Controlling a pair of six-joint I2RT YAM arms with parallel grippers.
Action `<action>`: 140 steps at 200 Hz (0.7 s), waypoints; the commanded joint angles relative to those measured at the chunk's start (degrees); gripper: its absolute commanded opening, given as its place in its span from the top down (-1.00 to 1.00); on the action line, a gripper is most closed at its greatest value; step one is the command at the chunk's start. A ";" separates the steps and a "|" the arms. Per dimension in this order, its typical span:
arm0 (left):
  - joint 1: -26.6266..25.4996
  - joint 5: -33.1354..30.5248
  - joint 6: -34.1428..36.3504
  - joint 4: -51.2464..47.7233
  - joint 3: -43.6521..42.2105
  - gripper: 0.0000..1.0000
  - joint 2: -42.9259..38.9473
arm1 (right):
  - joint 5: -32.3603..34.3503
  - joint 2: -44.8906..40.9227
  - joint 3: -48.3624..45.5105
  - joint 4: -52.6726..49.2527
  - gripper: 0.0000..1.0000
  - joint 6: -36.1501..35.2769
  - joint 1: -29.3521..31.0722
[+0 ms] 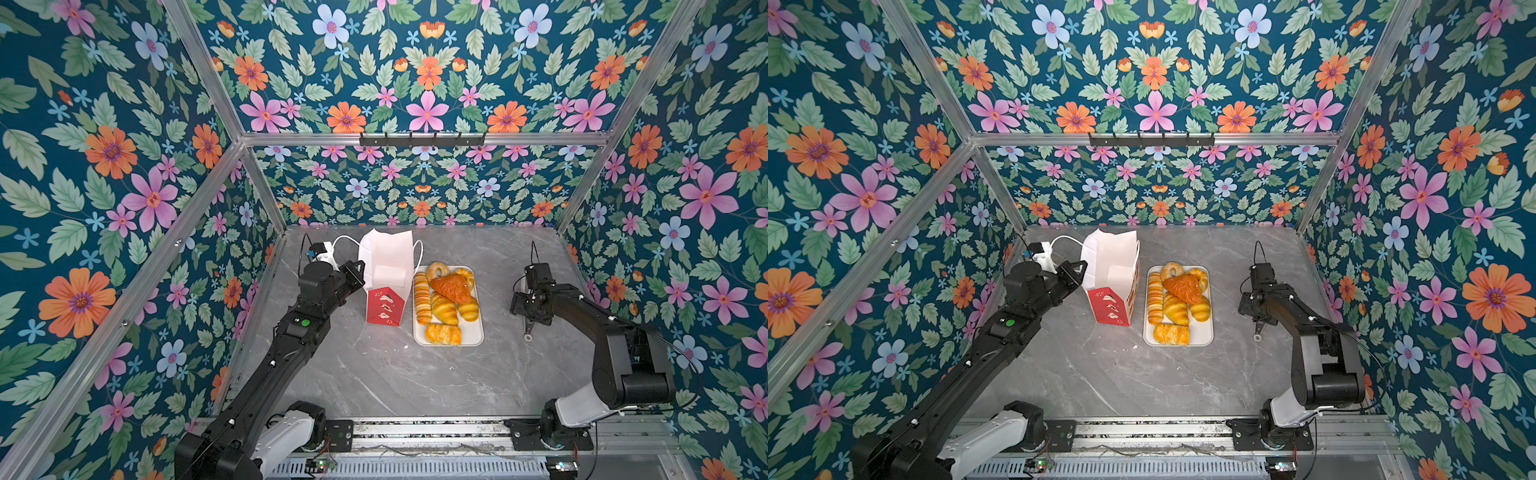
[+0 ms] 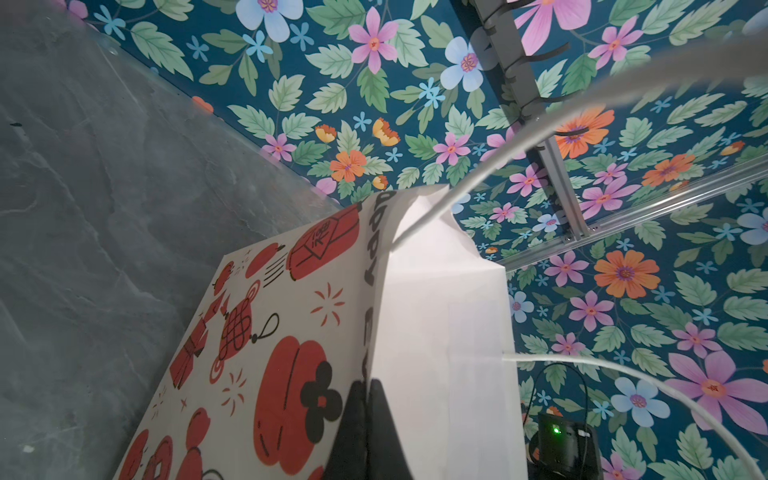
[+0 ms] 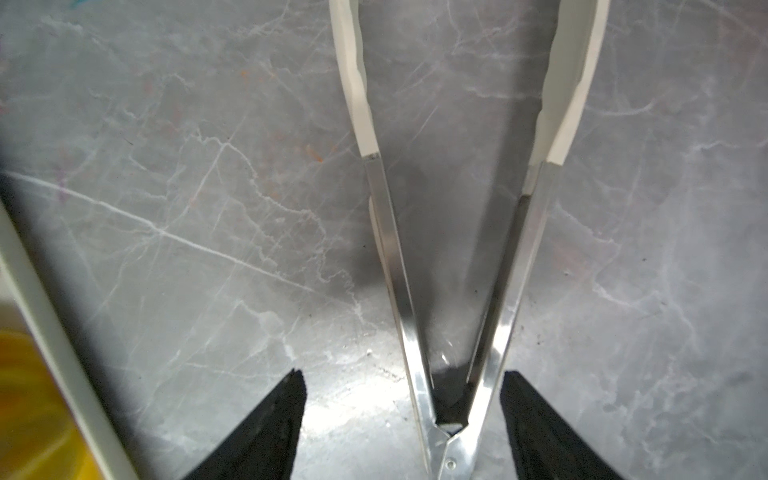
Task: Take the fake bread out of the paper bag
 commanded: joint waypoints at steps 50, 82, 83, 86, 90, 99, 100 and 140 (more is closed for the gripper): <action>3.37 -0.69 2.95 -2.78 0.52 0.74 -0.52 | -0.64 0.39 0.25 0.16 -0.52 -0.45 0.04; 4.26 -1.36 4.14 -4.27 2.27 0.27 -0.76 | -0.78 0.57 0.35 0.29 -0.51 -0.45 0.04; 4.28 -1.37 4.14 -4.32 2.30 0.25 -0.80 | -0.75 0.57 0.38 0.26 -0.51 -0.45 0.04; 4.30 -1.32 4.21 -4.35 2.44 0.20 -0.80 | -0.80 0.57 0.38 0.23 -0.51 -0.45 0.04; 4.53 -1.30 4.30 -4.48 2.56 0.14 -0.76 | -0.79 0.57 0.39 0.16 -0.52 -0.45 0.04; 4.64 -1.25 4.49 -4.68 2.91 -0.02 -0.84 | -0.83 0.49 0.35 0.14 -0.51 -0.45 0.04; 4.65 -1.28 4.49 -4.69 2.97 -0.04 -0.84 | -0.82 0.48 0.34 0.14 -0.51 -0.45 0.04; 5.35 -0.13 4.51 -5.57 4.19 -0.93 -1.41 | -0.81 0.29 0.21 0.22 -0.51 -0.41 0.04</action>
